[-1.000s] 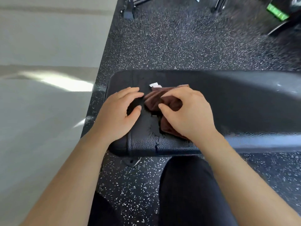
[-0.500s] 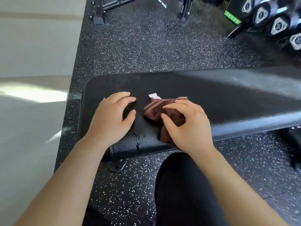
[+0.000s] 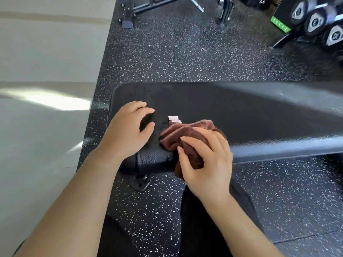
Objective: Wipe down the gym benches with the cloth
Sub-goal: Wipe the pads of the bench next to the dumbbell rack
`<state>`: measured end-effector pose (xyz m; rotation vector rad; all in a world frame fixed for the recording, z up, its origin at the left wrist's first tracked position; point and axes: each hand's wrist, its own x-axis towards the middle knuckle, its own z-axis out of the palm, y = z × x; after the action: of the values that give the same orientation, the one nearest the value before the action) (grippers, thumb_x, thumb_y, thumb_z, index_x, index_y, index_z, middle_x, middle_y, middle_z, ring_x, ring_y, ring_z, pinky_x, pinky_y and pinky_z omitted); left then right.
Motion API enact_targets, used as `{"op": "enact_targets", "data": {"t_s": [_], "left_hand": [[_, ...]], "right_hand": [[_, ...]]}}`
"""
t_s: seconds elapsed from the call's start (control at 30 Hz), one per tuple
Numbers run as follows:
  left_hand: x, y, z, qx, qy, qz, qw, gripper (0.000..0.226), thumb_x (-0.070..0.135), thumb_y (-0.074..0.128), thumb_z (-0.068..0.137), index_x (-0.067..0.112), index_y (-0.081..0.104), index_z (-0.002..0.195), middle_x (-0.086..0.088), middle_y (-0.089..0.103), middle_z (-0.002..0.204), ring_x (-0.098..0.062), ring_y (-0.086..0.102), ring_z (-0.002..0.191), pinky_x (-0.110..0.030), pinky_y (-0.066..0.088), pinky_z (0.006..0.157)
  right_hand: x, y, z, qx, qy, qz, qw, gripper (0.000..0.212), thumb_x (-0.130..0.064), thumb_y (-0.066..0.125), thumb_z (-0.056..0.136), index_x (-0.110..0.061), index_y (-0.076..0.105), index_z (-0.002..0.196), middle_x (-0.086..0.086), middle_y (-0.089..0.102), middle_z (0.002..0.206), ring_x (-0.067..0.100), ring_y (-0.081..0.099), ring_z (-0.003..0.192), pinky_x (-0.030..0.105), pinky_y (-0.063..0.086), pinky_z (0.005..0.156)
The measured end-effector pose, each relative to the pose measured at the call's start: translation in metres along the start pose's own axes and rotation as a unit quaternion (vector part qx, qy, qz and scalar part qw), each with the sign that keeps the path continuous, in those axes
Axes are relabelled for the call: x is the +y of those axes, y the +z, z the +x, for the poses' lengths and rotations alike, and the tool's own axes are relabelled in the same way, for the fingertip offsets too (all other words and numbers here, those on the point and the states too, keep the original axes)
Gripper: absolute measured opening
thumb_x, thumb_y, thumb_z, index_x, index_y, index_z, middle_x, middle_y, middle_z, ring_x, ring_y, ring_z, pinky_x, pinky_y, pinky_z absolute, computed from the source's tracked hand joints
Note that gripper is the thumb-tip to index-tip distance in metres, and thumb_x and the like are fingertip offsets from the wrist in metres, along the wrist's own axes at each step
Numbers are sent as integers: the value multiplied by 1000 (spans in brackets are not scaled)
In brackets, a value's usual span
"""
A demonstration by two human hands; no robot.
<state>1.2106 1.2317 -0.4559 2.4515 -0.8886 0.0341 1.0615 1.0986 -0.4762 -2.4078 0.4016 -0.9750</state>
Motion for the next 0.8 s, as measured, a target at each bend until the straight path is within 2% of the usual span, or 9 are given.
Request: {"op": "enact_targets", "data": {"t_s": [0.1, 0.17, 0.27, 0.33, 0.47, 0.53, 0.6, 0.7, 0.8], "left_hand": [[-18, -12, -1, 24, -50, 0, 998, 38, 24, 54, 90, 17, 55, 127, -3, 44, 140, -20, 34, 131, -36, 31, 107], [-27, -18, -1, 29, -86, -15, 996, 39, 24, 54, 90, 18, 54, 128, -3, 44, 140, -20, 36, 129, -37, 34, 105], [-33, -21, -1, 27, -105, -33, 994, 38, 24, 56, 89, 20, 54, 127, 0, 43, 139, -17, 37, 129, -25, 26, 102], [-34, -23, -1, 23, -108, -50, 993, 36, 25, 56, 90, 23, 54, 126, 2, 43, 139, -14, 39, 127, -22, 25, 97], [-40, -29, -3, 5, -108, -81, 991, 34, 29, 55, 90, 28, 55, 124, 9, 44, 137, -6, 44, 110, -22, 30, 91], [-44, -30, -4, 6, -111, -94, 989, 34, 30, 54, 90, 30, 54, 124, 11, 45, 136, -3, 43, 110, -22, 31, 92], [-46, -30, -3, 11, -111, -97, 989, 35, 29, 55, 90, 30, 54, 124, 11, 46, 136, -2, 42, 116, -21, 31, 93], [-46, -28, -1, 14, -108, -94, 990, 37, 27, 56, 89, 28, 54, 125, 9, 46, 135, -2, 42, 115, -21, 31, 93], [-44, -27, -1, 19, -107, -88, 990, 38, 25, 57, 89, 25, 53, 126, 5, 46, 134, -10, 43, 121, -22, 32, 96]], "right_hand": [[-24, 16, 17, -44, 34, -28, 998, 15, -37, 66, 78, -34, 70, 91, -12, 64, 112, 21, 55, 109, 46, 47, 84], [-33, 24, 39, -102, 70, -54, 991, 15, -42, 65, 78, -37, 67, 93, -16, 62, 112, 16, 51, 110, 47, 46, 84], [-36, 34, 65, -161, 90, -45, 982, 17, -42, 64, 80, -36, 66, 96, -16, 61, 112, 15, 48, 112, 48, 45, 86], [-37, 34, 62, -168, 82, -46, 981, 17, -42, 63, 81, -37, 65, 97, -16, 60, 113, 15, 48, 111, 48, 46, 86], [-41, 28, 27, -105, 29, -54, 993, 14, -39, 68, 77, -36, 66, 91, -14, 62, 108, 19, 52, 105, 43, 45, 78], [-42, 32, 25, -89, 24, -68, 993, 13, -38, 69, 77, -36, 67, 89, -13, 63, 105, 20, 54, 103, 43, 45, 76], [-45, 40, 41, -111, 46, -66, 991, 13, -41, 67, 78, -36, 67, 90, -15, 63, 106, 19, 52, 104, 44, 46, 78], [-49, 58, 76, -170, 74, -53, 981, 16, -42, 63, 80, -36, 67, 94, -13, 62, 109, 20, 50, 108, 46, 44, 83], [-57, 70, 98, -208, 87, -56, 973, 16, -41, 61, 83, -35, 67, 97, -8, 60, 106, 24, 50, 108, 45, 44, 84]]}}
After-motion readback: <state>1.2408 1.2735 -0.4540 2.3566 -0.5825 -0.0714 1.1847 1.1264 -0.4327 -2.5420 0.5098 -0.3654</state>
